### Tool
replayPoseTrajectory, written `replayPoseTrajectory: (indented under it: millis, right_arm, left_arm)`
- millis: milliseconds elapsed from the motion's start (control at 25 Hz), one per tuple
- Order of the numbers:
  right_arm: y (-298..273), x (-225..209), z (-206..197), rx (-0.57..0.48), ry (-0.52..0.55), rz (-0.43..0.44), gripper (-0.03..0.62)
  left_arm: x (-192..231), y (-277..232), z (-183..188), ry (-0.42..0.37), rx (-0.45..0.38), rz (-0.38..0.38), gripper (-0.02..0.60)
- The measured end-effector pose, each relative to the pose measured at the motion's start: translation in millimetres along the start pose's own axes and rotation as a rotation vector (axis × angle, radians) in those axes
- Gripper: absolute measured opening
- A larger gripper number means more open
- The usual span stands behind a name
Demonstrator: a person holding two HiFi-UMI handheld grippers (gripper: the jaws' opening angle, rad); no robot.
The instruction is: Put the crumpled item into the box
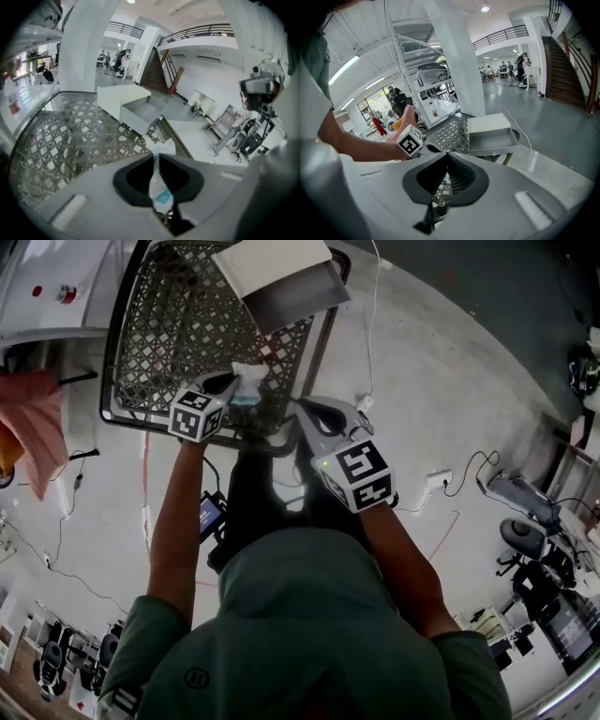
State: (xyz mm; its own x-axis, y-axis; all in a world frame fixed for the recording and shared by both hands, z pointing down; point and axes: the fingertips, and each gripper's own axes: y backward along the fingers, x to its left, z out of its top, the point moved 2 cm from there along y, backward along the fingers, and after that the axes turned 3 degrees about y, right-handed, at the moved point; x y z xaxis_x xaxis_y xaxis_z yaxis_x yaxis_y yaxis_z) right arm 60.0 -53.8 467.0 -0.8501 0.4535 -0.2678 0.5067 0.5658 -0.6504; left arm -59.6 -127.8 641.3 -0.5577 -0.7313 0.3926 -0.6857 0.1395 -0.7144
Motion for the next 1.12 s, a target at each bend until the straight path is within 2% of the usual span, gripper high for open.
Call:
replayPoseTrajectory:
  millis: [520, 1120]
  right_arm:
    - [38, -6, -6, -0.038, -0.02, -0.046, 0.006]
    - [79, -41, -21, -0.059, -0.072, -0.112, 0.006]
  left_arm:
    - [-19, 22, 44, -0.066, -0.064, 0.036, 0.038]
    - [-31, 10, 109, -0.141, -0.099, 0.058, 0.038]
